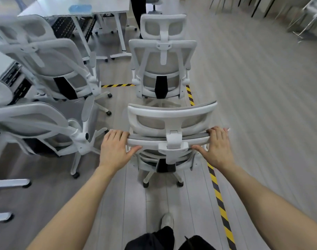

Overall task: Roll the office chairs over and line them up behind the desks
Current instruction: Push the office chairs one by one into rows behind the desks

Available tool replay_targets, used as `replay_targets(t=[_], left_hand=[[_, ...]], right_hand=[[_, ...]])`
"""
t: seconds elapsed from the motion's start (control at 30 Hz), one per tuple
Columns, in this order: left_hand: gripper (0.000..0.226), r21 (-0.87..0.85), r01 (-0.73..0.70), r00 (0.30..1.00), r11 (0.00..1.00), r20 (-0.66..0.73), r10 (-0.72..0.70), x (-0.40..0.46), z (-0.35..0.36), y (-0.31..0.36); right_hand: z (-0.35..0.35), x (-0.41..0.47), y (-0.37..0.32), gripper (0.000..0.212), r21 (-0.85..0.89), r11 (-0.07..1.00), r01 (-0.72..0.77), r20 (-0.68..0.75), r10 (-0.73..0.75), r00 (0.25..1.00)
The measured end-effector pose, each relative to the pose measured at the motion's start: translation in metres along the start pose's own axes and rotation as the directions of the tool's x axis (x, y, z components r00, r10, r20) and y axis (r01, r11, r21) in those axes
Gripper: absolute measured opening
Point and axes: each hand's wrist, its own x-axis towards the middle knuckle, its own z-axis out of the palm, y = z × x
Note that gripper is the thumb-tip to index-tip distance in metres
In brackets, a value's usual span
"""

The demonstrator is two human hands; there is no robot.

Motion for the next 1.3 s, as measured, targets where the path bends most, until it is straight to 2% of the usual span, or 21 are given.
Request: replay_targets(t=[0.23, 0.43, 0.57, 0.83, 1.3], left_hand=[[0.072, -0.023, 0.037, 0.999, 0.999, 0.016, -0.036, 0.062, 0.017, -0.003], [0.073, -0.035, 0.062, 0.998, 0.997, 0.019, -0.061, 0.1, 0.035, -0.008], [0.075, -0.007, 0.089, 0.993, 0.996, 0.08, -0.088, 0.119, 0.039, -0.01], [0.077, 0.032, 0.154, 0.983, 0.988, 0.096, -0.156, 0.128, 0.032, 0.003], [0.079, 0.059, 0.181, 0.966, 0.982, 0.179, -0.188, 0.132, 0.021, 0.01]], right_hand=[[0.014, 0.067, 0.011, 0.101, -0.056, 0.998, -0.015, 0.083, 0.019, 0.996], [0.027, 0.115, 0.021, 0.1, -0.061, 0.998, 0.007, 0.08, -0.002, 0.997], [0.029, 0.138, 0.025, 0.101, -0.069, 0.997, 0.026, 0.084, -0.02, 0.996], [0.03, 0.152, 0.025, 0.096, -0.06, 0.997, 0.044, 0.088, -0.039, 0.995], [0.026, 0.153, 0.023, 0.096, -0.093, 0.994, 0.053, 0.096, -0.045, 0.994]])
